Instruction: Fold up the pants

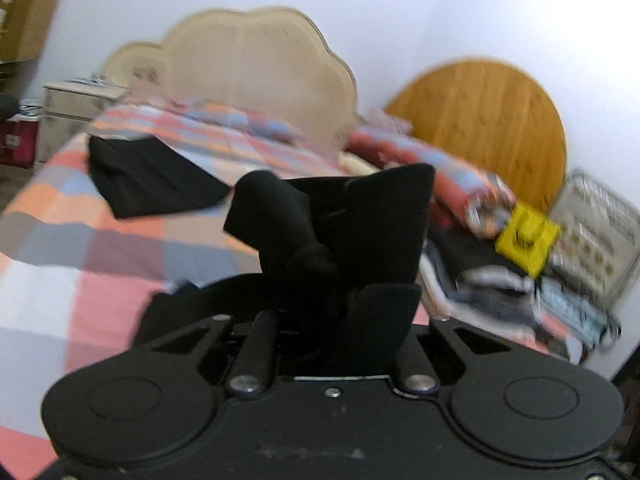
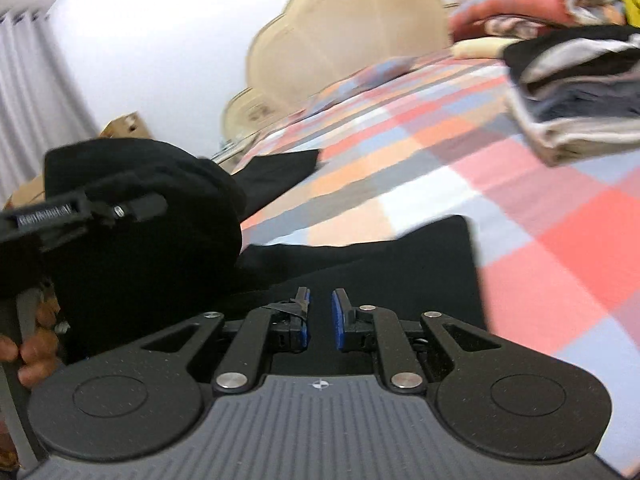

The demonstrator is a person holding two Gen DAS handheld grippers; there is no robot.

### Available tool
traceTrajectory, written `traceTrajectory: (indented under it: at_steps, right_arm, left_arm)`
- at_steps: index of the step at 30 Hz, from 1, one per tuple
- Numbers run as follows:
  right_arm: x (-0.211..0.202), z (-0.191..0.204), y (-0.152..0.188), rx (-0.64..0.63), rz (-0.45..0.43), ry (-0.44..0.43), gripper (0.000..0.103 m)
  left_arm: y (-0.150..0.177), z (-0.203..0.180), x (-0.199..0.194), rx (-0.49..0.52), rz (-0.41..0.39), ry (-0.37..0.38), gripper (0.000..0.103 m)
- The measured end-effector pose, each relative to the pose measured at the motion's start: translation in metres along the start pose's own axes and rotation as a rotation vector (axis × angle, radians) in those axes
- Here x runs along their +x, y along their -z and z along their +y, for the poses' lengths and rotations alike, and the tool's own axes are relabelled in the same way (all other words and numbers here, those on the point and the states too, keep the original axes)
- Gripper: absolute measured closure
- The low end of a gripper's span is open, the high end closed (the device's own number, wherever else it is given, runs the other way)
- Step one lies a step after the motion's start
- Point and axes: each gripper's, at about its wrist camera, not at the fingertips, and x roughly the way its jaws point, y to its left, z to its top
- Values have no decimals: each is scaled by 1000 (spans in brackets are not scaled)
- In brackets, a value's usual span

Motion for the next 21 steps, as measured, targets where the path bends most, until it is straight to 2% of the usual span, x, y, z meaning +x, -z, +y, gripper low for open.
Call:
traceTrajectory:
  at_steps: [4, 7, 9, 10, 11, 13, 15, 17, 18, 19, 20, 21]
  right_arm:
    - [-5, -18, 7, 41, 1, 24, 80]
    - [-11, -30, 9, 60, -3, 35, 80]
    - [-13, -36, 7, 74, -10, 46, 78]
    - [-15, -40, 7, 83, -17, 49, 77]
    - [-17, -41, 6, 91, -23, 49, 75]
    - [-21, -43, 4, 102, -38, 57, 71]
    - [-27, -48, 2, 111, -59, 60, 67]
    - [-34, -49, 0, 127, -90, 48, 56]
    - [-37, -49, -2, 131, -108, 34, 45]
    - [-39, -48, -3, 129, -120, 18, 33]
    - [-40, -46, -5, 123, -132, -6, 7]
    - [-38, -43, -7, 116, -139, -19, 0]
  left_arm:
    - [34, -25, 39, 86, 126, 3, 90]
    - [56, -36, 58, 140, 179, -16, 88]
    - [65, -43, 61, 178, 202, -11, 73]
    - [67, -45, 62, 189, 209, 21, 46]
    - [67, -48, 62, 197, 222, 64, 29]
    - [66, -56, 56, 243, 217, 98, 28]
    - [61, -62, 45, 293, 197, 126, 21]
    - [52, -60, 26, 291, 153, 127, 17]
    - [48, -55, 20, 277, 137, 127, 17]
    - [41, -47, 12, 248, 121, 122, 17]
    - [34, -40, 8, 218, 109, 110, 17]
    - [29, -29, 3, 192, 97, 98, 17]
